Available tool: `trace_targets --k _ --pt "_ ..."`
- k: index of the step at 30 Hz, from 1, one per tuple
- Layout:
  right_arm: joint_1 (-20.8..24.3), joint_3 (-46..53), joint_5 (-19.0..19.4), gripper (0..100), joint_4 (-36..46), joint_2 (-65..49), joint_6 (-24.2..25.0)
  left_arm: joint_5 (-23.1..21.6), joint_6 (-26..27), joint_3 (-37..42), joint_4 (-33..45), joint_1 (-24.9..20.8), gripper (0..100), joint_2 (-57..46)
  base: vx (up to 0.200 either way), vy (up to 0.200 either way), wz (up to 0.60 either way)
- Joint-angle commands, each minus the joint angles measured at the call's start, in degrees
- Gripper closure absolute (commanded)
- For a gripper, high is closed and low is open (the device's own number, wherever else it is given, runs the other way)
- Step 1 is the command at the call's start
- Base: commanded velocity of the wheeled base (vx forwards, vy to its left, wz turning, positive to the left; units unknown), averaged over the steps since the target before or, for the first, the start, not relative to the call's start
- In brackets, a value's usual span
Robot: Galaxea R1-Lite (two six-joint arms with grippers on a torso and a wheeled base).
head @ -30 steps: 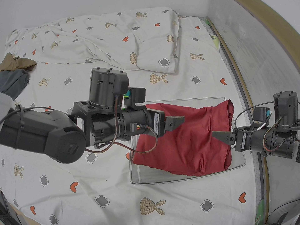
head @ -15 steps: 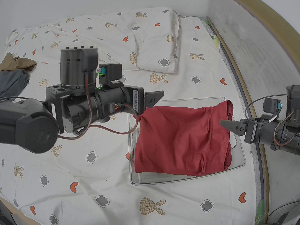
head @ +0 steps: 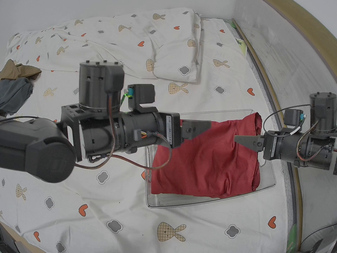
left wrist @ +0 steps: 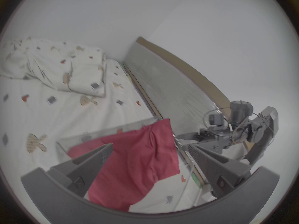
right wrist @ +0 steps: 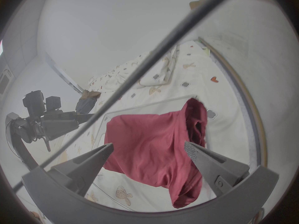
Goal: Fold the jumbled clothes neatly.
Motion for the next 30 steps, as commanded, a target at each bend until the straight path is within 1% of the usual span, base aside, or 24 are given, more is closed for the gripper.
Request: trace_targets --k 1,6,11,12,17,21,23,25,28,30 --pt "0.4 -3.2 1.4 0 -0.2 8.5 1.8 -3.4 -2.1 -1.1 -0.5 -1.7 0 8.0 0.0 0.0 0.0" --pt "0.1 -5.5 1.5 0 -0.1 9.8 1.9 -3.3 -2.1 -2.3 -0.7 -1.7 0 13.0 0.0 0.0 0.0" --pt "-1.5 -6.8 1.2 0 -0.2 13.5 1.9 -3.1 -1.9 -3.3 -1.2 -0.6 0 17.1 0.0 0.0 0.0" --pt "-2.9 -7.0 1.1 0 -0.2 15.0 1.8 -3.1 -1.6 -3.3 -1.2 0.3 0 17.9 0.0 0.0 0.0" --pt "-3.5 -6.6 0.6 0 -0.2 16.0 1.7 -3.1 -1.5 -3.2 -1.2 1.7 0 18.0 0.0 0.0 0.0" --pt "-4.5 -6.1 -1.2 0 -0.2 16.7 1.7 -2.4 -1.2 -3.2 -1.2 2.7 0 18.3 0.0 0.0 0.0" --pt "-4.6 -5.8 -2.0 0 -0.2 16.6 1.7 -1.6 0.1 -3.2 -1.2 3.1 0 18.5 0.0 0.0 0.0" --pt "-4.5 -5.7 -2.0 0 -0.2 16.2 1.7 -1.3 1.0 -3.1 -1.2 3.3 0 18.1 0.0 0.0 0.0" --pt "-4.0 -5.7 -1.9 0 -0.2 15.7 1.9 -1.3 0.8 -2.9 -1.2 3.2 0 16.7 0.0 0.0 0.0" --pt "-3.7 -5.7 -1.9 0 -0.1 13.3 1.8 -1.3 0.8 -2.8 -1.2 3.1 0 15.0 0.0 0.0 0.0"
